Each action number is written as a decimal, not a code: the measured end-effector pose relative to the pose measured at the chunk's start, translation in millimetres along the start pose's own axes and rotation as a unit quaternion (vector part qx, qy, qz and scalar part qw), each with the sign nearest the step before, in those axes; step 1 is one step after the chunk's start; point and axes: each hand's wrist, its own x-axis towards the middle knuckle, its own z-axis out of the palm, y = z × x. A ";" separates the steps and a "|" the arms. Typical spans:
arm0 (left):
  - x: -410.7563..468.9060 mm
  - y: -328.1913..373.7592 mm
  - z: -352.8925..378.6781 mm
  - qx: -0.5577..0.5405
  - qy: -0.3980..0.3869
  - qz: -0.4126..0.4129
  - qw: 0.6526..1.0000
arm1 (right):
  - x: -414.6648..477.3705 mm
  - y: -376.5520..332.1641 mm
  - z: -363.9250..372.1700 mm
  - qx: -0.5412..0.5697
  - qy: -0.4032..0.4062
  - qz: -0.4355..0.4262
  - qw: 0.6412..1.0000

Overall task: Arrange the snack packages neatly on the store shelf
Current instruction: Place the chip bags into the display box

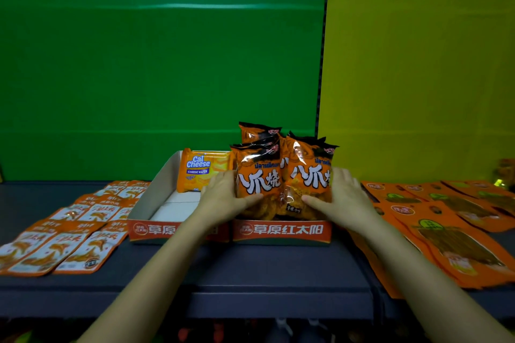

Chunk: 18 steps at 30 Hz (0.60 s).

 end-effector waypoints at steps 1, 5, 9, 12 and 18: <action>-2.8 -2.1 -4.3 -0.028 0.004 0.003 1.000 | -3.3 -0.9 -0.8 0.012 0.029 -0.002 1.000; -22.9 -13.2 -25.7 0.000 0.086 0.048 0.995 | -19.0 -15.8 -9.3 0.038 0.160 -0.102 0.981; -52.0 -32.2 -50.6 0.139 0.187 0.091 0.968 | -36.7 -58.2 -6.8 0.065 0.145 -0.273 0.949; -80.8 -56.9 -69.1 0.203 0.184 0.061 0.960 | -54.9 -99.4 13.5 0.087 0.093 -0.352 0.927; -156.2 -118.2 -131.1 0.302 0.169 -0.041 0.937 | -88.3 -192.0 53.6 0.120 0.008 -0.452 0.884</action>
